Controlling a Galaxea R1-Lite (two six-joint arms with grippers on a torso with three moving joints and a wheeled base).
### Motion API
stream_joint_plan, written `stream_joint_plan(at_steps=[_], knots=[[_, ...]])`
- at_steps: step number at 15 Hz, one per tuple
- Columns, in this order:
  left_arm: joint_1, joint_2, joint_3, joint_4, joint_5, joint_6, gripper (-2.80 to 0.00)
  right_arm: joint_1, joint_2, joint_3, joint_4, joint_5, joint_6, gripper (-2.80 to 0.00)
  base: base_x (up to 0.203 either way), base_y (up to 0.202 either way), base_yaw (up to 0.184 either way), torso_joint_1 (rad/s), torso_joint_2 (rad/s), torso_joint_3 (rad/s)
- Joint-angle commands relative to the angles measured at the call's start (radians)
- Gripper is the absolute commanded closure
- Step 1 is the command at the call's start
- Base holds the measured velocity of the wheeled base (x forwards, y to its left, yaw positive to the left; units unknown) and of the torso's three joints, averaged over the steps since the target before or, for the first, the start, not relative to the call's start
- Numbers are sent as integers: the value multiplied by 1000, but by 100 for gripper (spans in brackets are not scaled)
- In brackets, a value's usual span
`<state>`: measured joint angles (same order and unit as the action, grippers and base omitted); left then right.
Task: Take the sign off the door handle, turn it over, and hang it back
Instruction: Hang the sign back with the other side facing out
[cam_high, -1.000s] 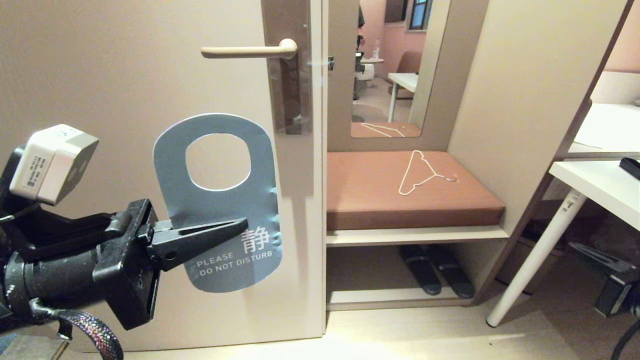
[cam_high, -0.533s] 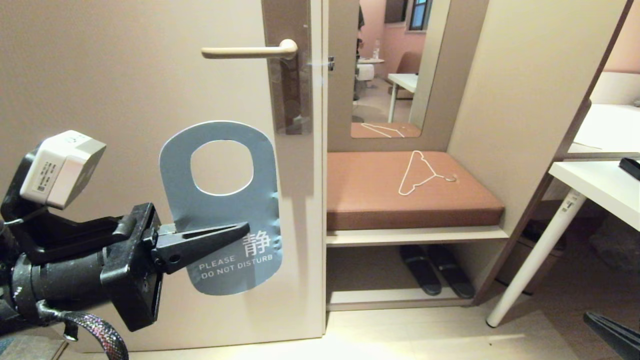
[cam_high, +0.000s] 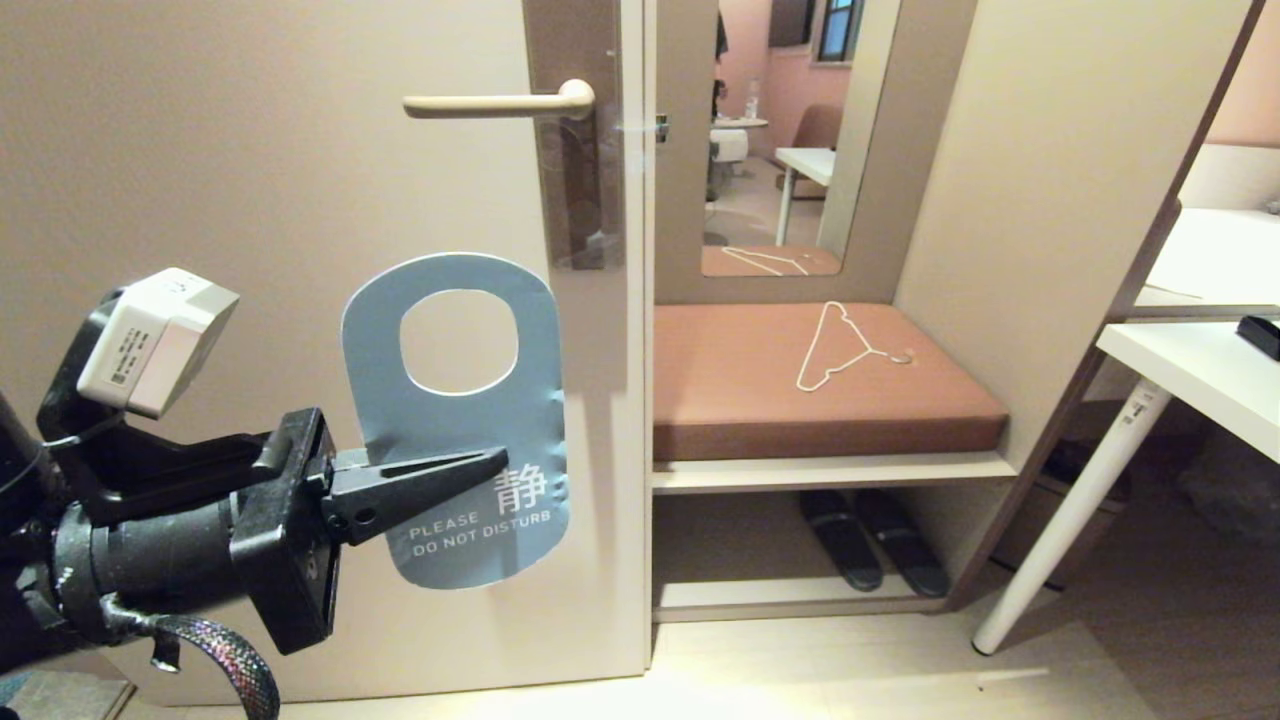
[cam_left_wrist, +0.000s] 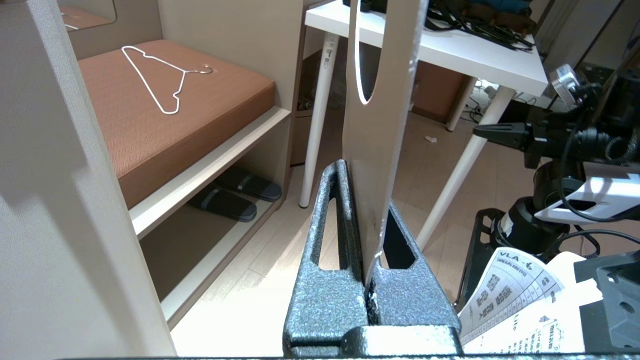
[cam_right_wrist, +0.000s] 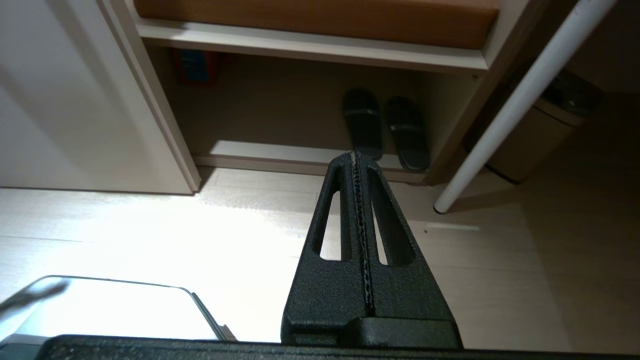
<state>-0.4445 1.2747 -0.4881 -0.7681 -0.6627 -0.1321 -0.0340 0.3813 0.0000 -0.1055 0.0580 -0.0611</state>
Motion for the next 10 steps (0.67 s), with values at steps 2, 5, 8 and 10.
stream_joint_plan(at_steps=[2,5,8,10], knots=[[6,2,0,-5,-3,-1,0,36,-167,-4,84,-25,0,0,0,0,0,0,0,0],[6,5,-7,-6,-2,-1,0,49,-276,-13,142,-38,5,0,0,0,0,0,0,0],[17,6,-34,-8,3,-1,0,46,-376,-12,143,-39,6,0,0,0,0,0,0,0],[34,20,-47,-11,3,2,0,46,-381,-11,139,-40,9,0,0,0,0,0,0,0]])
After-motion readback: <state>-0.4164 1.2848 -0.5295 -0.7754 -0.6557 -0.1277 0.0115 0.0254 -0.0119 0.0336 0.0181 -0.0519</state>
